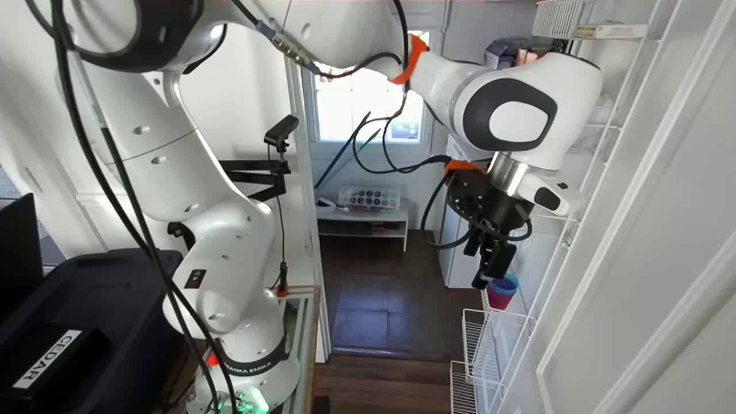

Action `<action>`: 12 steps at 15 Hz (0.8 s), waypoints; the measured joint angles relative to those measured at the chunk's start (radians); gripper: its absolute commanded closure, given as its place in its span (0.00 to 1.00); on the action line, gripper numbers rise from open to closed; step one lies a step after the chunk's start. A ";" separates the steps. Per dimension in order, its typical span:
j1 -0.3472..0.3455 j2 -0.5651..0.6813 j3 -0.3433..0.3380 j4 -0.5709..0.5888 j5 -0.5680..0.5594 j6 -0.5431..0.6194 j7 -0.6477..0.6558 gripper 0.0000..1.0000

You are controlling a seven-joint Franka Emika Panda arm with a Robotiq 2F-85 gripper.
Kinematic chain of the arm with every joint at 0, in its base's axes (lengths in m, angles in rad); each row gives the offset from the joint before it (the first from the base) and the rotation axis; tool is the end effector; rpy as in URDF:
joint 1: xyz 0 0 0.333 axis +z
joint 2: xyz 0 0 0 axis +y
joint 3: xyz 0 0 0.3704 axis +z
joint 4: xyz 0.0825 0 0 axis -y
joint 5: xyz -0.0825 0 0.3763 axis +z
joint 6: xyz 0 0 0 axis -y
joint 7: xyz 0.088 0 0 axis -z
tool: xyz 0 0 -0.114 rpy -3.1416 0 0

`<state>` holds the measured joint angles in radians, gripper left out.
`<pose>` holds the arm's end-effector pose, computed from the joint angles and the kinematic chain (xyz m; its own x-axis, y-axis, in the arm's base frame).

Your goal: Unstack the cups

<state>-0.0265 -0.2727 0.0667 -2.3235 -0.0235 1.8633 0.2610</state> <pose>0.4165 0.0164 0.4827 0.9608 -0.2184 -0.1708 -0.2064 -0.9747 0.0858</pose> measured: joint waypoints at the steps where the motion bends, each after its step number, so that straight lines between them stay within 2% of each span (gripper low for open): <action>1: 0.000 0.000 0.000 0.000 0.000 0.000 0.000 0.00; 8: 0.005 0.003 -0.001 -0.012 0.008 0.030 0.002 0.00; 12: 0.027 0.007 -0.001 -0.104 0.133 0.253 0.020 0.00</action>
<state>0.0008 -0.2661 0.0662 -2.4275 0.1095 2.1161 0.2808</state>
